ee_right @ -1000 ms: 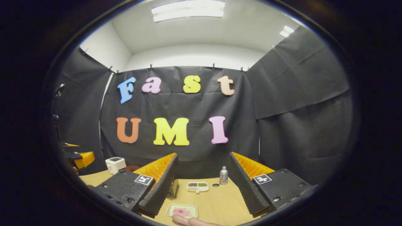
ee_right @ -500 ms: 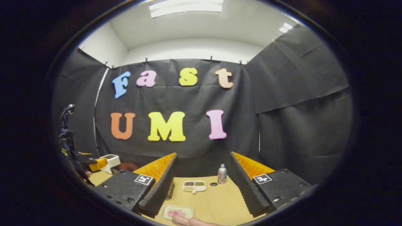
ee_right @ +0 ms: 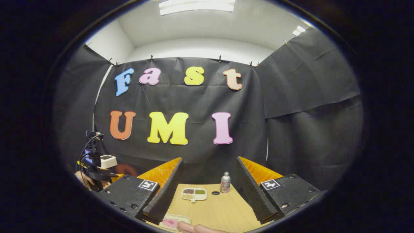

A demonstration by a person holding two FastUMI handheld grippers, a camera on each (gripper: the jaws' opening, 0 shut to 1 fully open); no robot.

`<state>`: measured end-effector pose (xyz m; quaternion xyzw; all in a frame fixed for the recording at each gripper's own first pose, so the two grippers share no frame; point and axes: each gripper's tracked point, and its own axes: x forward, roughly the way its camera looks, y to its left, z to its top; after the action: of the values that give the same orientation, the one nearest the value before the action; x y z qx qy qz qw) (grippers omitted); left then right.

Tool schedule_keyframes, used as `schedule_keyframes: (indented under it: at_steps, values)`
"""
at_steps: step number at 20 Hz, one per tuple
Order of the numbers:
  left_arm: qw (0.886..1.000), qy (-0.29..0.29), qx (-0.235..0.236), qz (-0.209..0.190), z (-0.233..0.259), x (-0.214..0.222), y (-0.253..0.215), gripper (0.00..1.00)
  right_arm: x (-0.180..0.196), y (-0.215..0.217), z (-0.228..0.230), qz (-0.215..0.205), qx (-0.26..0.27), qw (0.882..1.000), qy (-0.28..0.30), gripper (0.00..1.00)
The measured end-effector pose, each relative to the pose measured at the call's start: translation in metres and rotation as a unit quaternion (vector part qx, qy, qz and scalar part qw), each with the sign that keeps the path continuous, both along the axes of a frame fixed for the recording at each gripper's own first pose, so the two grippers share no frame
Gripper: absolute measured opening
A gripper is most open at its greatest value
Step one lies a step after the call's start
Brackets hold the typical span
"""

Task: Open the electric oven with the left hand, put the food in, and close the electric oven.

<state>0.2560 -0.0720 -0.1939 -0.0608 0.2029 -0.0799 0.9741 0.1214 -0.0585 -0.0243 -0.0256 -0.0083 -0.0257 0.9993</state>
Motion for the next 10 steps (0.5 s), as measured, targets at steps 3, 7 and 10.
schedule_keyframes:
  at_steps: [3, 7, 10]
  values:
    - [1.0, -0.002, 0.02, 0.006, -0.005, 0.012, 0.004, 0.96, 0.0, 0.004, 0.0, 0.011, 0.011, 1.0, -0.004, 0.96]
    - [1.0, 0.008, 0.022, 0.004, -0.01, 0.019, -0.001, 0.96, 0.004, -0.005, -0.007, 0.004, 0.011, 1.0, -0.003, 0.96]
    - [0.999, 0.007, 0.042, 0.004, -0.012, 0.021, 0.001, 0.96, 0.005, -0.007, -0.01, 0.003, 0.012, 1.0, -0.001, 1.0]
